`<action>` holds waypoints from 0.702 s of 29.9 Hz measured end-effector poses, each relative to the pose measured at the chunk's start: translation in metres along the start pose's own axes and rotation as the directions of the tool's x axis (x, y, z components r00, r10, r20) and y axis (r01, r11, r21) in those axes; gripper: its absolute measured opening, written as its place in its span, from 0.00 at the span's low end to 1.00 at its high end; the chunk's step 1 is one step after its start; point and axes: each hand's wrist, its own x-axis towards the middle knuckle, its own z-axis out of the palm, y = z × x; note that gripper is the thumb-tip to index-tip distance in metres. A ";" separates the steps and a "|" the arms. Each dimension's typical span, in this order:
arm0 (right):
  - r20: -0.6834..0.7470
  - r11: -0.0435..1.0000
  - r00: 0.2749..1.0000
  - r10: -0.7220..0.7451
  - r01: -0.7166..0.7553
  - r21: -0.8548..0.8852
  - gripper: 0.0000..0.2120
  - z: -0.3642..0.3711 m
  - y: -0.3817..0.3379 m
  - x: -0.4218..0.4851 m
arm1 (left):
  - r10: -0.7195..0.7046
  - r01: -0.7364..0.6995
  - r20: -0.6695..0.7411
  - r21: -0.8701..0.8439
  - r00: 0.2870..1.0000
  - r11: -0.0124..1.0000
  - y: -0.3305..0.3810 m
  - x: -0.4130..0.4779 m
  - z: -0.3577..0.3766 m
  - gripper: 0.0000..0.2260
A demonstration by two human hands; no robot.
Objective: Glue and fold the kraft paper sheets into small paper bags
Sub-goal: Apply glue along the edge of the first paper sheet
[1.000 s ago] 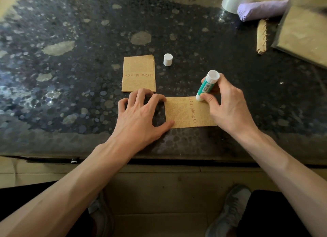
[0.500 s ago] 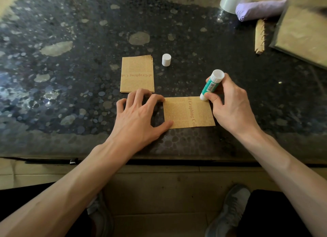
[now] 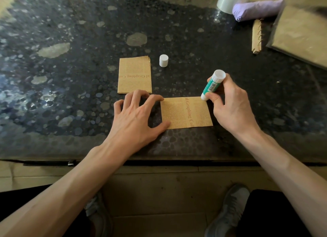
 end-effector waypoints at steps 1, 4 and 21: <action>-0.007 1.000 1.000 0.000 0.000 0.012 0.17 0.000 0.001 0.000 | 0.001 -0.001 0.002 -0.001 1.000 1.000 0.000 0.000 0.000 0.31; -0.072 0.995 0.997 0.027 -0.020 0.096 0.16 -0.003 0.006 -0.003 | 0.002 -0.003 0.013 0.004 1.000 1.000 0.000 0.000 0.000 0.30; 0.074 0.920 0.990 -0.123 0.085 0.383 0.16 0.020 -0.036 0.003 | 0.045 -0.033 -0.091 0.138 0.995 0.990 -0.006 -0.005 -0.002 0.30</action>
